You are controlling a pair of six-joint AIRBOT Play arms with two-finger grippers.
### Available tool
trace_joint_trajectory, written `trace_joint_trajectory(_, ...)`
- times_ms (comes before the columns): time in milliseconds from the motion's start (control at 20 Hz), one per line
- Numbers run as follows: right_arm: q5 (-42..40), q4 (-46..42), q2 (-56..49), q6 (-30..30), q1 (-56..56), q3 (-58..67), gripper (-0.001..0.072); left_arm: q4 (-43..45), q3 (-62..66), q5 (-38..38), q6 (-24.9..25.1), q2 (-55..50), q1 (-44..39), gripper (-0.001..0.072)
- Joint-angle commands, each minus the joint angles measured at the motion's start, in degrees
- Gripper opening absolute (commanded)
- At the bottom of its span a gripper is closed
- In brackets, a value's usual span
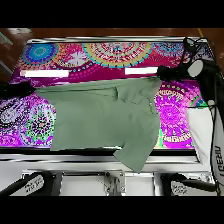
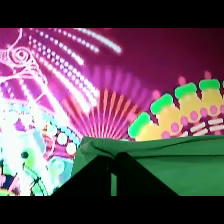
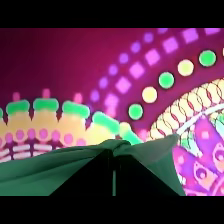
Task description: Fold the shirts.
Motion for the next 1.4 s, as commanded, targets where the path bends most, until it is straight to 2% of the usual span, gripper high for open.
trace_joint_trajectory(0, -16.79, 3.87, -7.69, 0.07, 0.31, -0.33, 0.0053, -4.55, 0.24, 17.81, 3.96, -9.42, -4.68, 0.0047)
trace_joint_trajectory(150, -20.72, 3.87, -12.31, 0.07, 0.31, -0.33, 0.0053, -4.55, 0.44, 24.76, 3.93, -15.17, -7.23, 0.0047)
trace_joint_trajectory(300, -19.02, 4.13, -15.8, 0.09, 0.31, -0.33, 0.0053, -4.59, 1.42, 22.38, 2.27, -20.81, -7.37, 0.0047)
trace_joint_trajectory(500, -15.06, 4.24, -17.29, 0.13, 0.28, -0.33, 0.0053, -4.48, 4.09, 15.37, 1.77, -24.2, -7.34, 0.0047)
trace_joint_trajectory(600, -6.27, 3.56, -15.41, 0.09, 0.11, -0.33, 0.0053, -2.21, 5.84, 8.37, 1.79, -24.3, -7.17, 0.0046)
trace_joint_trajectory(750, 9.53, -3.76, -12.2, 0.09, -0.17, -0.33, 0.0052, 8.41, 9.01, -5.16, 1.75, -24.3, -6.71, 0.0045)
trace_joint_trajectory(850, 16.87, -4.2, -12.02, 0.09, 0.0, -0.35, 0.0053, 14.86, 9.44, -10.21, -0.92, -24.33, -6.71, 0.0046)
trace_joint_trajectory(1050, 19.67, -4.44, -14.91, 0.24, 1.75, -0.39, 0.0053, 16.11, 9.4, -14.27, -4.92, -25.0, -6.93, 0.0046)
trace_joint_trajectory(1250, 20.35, -3.26, -17.29, 1.66, 1.68, -0.39, 0.0053, 16.15, 9.4, -18.8, -5.64, -26.51, -6.86, 0.0047)
trace_joint_trajectory(1300, 20.33, -3.28, -17.07, 0.98, 1.66, -0.37, 0.0075, 16.09, 9.42, -19.34, -6.45, -26.53, -6.78, 0.0064)
trace_joint_trajectory(1350, 20.28, -3.63, -16.59, 0.46, 1.36, -0.2, 0.0163, 15.72, 9.57, -20.41, -6.4, -26.49, -6.78, 0.0123)
